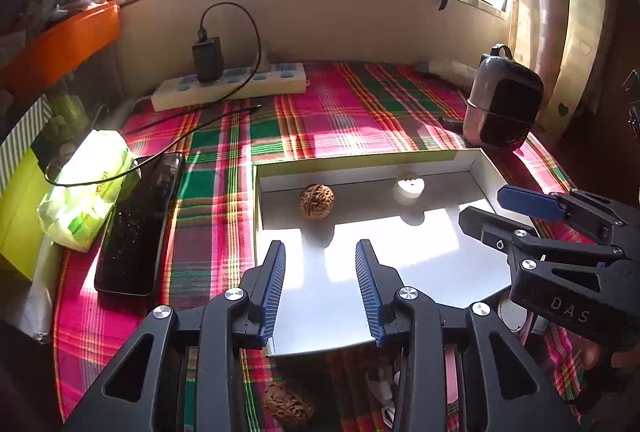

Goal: Organize objects
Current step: 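Withdraw both tools from the box back toward the remaining items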

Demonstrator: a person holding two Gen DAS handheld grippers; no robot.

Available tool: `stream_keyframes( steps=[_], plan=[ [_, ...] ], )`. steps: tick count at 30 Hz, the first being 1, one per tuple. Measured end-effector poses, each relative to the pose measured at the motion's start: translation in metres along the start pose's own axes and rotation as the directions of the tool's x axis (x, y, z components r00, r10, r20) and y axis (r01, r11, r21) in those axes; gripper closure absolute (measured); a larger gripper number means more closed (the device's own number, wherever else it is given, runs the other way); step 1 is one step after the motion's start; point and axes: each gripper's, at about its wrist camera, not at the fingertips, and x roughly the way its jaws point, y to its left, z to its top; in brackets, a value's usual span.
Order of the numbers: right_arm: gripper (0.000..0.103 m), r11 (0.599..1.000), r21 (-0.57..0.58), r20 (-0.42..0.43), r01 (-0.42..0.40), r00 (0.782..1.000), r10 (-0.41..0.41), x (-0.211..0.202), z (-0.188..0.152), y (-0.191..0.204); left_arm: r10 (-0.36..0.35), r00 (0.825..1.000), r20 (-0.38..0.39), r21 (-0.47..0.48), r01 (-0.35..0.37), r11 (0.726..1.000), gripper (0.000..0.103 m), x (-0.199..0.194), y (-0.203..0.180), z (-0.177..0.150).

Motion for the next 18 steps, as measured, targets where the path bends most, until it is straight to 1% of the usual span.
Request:
stream_keyframes(
  steps=[7, 10, 16, 18],
  plan=[
    [0.052, 1.0, 0.007, 0.027, 0.006, 1.0, -0.007, -0.02, -0.019, -0.004, 0.002, 1.0, 0.02, -0.028, -0.002, 1.0, 0.069, -0.018, 0.006, -0.018],
    [0.052, 1.0, 0.005, 0.043, 0.005, 0.999, -0.005, -0.027, -0.026, -0.005, 0.02, 0.999, 0.03, -0.029, -0.019, 0.999, 0.069, -0.023, 0.01, -0.027],
    [0.052, 1.0, 0.009, 0.066, -0.005, 0.998, 0.005, -0.038, -0.039, -0.011, 0.045, 0.999, 0.019, -0.03, -0.044, 0.999, 0.069, -0.029, 0.022, -0.051],
    [0.052, 1.0, 0.021, 0.074, -0.007, 0.997, 0.006, -0.041, -0.043, -0.016, 0.042, 0.999, 0.022, -0.032, -0.041, 0.999, 0.069, -0.032, 0.027, -0.056]
  ],
)
